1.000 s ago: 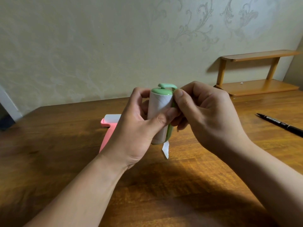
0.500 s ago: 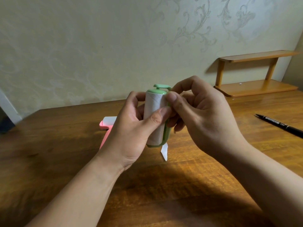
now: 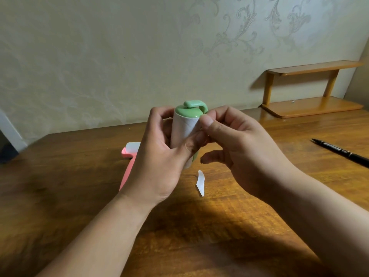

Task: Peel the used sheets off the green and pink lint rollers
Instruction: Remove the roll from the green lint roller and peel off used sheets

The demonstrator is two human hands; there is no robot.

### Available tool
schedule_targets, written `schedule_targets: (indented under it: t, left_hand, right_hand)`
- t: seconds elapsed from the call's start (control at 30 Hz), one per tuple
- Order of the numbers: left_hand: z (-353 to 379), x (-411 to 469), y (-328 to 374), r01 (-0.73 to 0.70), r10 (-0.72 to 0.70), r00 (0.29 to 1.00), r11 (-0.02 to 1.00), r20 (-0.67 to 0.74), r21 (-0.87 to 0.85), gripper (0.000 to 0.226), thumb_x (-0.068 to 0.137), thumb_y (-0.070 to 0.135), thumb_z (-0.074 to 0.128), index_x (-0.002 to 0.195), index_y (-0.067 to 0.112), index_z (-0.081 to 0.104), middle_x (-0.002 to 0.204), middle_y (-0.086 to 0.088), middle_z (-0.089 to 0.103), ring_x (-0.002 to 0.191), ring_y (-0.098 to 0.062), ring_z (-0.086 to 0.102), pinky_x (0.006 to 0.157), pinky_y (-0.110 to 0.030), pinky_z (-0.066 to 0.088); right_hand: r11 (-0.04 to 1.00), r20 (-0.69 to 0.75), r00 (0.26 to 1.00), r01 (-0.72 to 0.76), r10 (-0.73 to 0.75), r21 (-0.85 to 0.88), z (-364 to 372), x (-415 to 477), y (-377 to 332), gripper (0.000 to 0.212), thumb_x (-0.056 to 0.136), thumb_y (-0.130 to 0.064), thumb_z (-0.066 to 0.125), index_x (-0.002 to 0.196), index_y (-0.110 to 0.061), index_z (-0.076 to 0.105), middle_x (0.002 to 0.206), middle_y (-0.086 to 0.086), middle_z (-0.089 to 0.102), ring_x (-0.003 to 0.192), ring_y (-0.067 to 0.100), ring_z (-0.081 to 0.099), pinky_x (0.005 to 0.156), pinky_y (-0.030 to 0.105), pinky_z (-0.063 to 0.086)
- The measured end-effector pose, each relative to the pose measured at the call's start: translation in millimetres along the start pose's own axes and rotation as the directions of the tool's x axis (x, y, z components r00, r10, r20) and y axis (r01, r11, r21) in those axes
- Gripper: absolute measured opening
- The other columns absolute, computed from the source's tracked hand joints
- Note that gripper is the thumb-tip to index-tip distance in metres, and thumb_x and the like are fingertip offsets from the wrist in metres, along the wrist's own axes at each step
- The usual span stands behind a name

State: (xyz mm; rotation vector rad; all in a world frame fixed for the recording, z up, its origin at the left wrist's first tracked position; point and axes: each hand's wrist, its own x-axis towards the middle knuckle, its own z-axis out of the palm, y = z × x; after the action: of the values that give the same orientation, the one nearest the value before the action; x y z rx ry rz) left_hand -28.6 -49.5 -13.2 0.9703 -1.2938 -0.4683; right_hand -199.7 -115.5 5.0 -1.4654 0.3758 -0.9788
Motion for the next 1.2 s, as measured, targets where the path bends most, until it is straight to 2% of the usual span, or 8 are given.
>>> schedule_targets:
  t: [0.17,0.47,0.67,0.87,1.0,1.2]
  left_hand:
    - [0.3,-0.3,0.3,-0.006,0.006,1.0,1.0,0.006,-0.021,0.06,0.088,0.055,0.09,0.136,0.037,0.058,0.133,-0.004,0.078,0.125,-0.028,0.078,0.09,-0.035,0.066]
    - [-3.8,0.6,-1.2,-0.009,0.009,1.0,1.0,0.026,0.003,0.062,0.091,0.052,0.089,0.141,0.036,0.056,0.133,-0.002,0.078,0.125,-0.029,0.077,0.09,-0.037,0.067]
    - [0.3,0.1,-2.5,-0.001,0.003,0.999,0.999,0.035,-0.044,0.062,0.091,0.049,0.089,0.14,0.03,0.056,0.127,-0.006,0.079,0.116,-0.026,0.08,0.082,-0.035,0.066]
    - [0.8,0.9,-0.9,0.04,-0.038,0.999,0.989,0.021,-0.143,0.061,0.089,0.041,0.091,0.139,0.027,0.058,0.126,-0.008,0.079,0.117,-0.025,0.079,0.085,-0.033,0.065]
    - [-0.2,0.7,0.3,0.051,-0.047,0.998,0.986,0.031,-0.156,0.064,0.088,0.045,0.092,0.139,0.028,0.058,0.127,-0.01,0.078,0.117,-0.026,0.079,0.087,-0.034,0.065]
    - [1.2,0.1,1.0,0.036,-0.03,0.998,0.991,0.05,-0.131,0.06,0.088,0.047,0.091,0.135,0.031,0.06,0.123,-0.005,0.08,0.114,-0.022,0.08,0.085,-0.031,0.064]
  right_hand:
    - [0.995,0.009,0.999,-0.048,0.047,0.085,0.9,0.4,-0.8,0.01,0.106,-0.018,0.066,0.103,-0.009,0.068,0.097,0.018,0.069,0.092,0.032,0.069,0.062,0.03,0.06]
    - [0.997,0.01,0.999,-0.046,0.045,0.061,0.2,-0.5,-3.7,0.011,0.107,-0.017,0.065,0.103,-0.008,0.07,0.1,0.02,0.072,0.094,0.031,0.071,0.063,0.033,0.062]
    - [0.998,-0.015,0.999,0.033,-0.033,0.045,1.3,-1.8,-0.7,0.013,0.107,-0.009,0.063,0.094,-0.011,0.069,0.08,0.005,0.076,0.078,0.018,0.075,0.06,0.029,0.061]
    - [0.996,0.018,0.996,0.083,-0.083,0.028,1.8,0.0,1.0,0.013,0.109,-0.008,0.061,0.099,-0.008,0.069,0.086,0.006,0.08,0.08,0.018,0.077,0.064,0.027,0.06]
    - [0.995,0.044,0.994,0.097,-0.097,-0.004,-0.6,-0.4,-0.3,0.011,0.11,-0.011,0.061,0.103,-0.009,0.07,0.09,0.007,0.081,0.084,0.019,0.079,0.067,0.027,0.061]
    - [0.994,0.006,0.995,0.103,-0.103,-0.033,-0.5,-0.5,-1.0,0.015,0.108,-0.023,0.065,0.101,-0.01,0.071,0.082,0.002,0.081,0.079,0.014,0.08,0.063,0.025,0.061]
